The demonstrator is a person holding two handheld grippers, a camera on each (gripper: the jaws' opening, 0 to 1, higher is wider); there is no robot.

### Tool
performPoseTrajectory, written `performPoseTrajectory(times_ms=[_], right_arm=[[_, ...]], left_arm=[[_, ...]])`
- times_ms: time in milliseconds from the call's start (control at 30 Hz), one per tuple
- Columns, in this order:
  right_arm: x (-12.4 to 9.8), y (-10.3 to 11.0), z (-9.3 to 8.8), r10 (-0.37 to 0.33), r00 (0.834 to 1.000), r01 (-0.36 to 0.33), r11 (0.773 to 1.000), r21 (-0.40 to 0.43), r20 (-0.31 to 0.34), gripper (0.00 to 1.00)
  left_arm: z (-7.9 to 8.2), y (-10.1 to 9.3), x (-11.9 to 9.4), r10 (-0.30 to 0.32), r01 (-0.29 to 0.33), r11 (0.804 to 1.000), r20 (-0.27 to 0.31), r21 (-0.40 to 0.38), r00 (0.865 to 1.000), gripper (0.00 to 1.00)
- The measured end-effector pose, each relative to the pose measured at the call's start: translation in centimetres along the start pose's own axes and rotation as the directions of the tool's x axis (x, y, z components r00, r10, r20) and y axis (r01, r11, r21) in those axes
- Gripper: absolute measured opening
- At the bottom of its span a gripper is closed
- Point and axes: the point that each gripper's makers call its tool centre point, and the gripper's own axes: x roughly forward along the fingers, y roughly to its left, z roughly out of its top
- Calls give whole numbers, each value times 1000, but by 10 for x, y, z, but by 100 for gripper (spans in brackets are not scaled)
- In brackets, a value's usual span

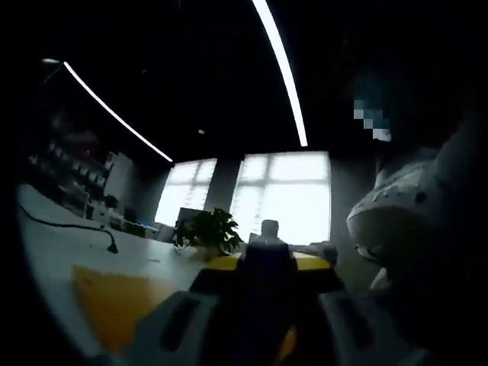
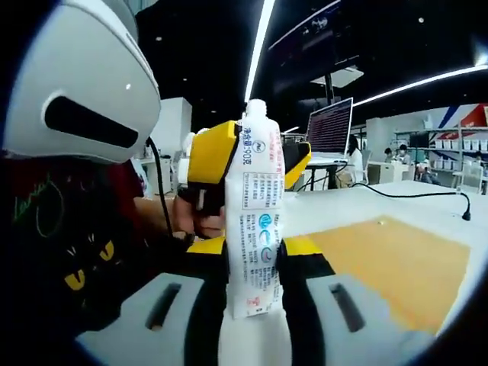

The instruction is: Pick up the toothpaste unscrew the cap squeeze it onto the small board screw the cap back on and return it to the table

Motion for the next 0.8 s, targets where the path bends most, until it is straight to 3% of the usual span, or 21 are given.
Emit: performPoseTrajectory(times_ms=[33,133,267,533,800], right_arm=[[0,0,0,2,1000,-2,1000,26,5,26],[-3,-2,0,2,1000,-2,1000,4,7,26],[-7,0,0,13,1000,-13,1000,2,25,27],[-11,0,-1,18,999,-19,999,31,50,29],[-11,3,-2,23,999,-25,999,42,45,28]], left_arm=[[-1,-4,4,9,-9,1000,-9,-8,1000,24],[-13,-17,14,4,-4,1000,-65,-1,998,26],[-14,-32,26,-8,10,1000,-66,27,998,26],[-12,-30,25,-15,19,998,-69,55,997,23],[-14,-32,24,-11,11,1000,-75,-1,997,18]])
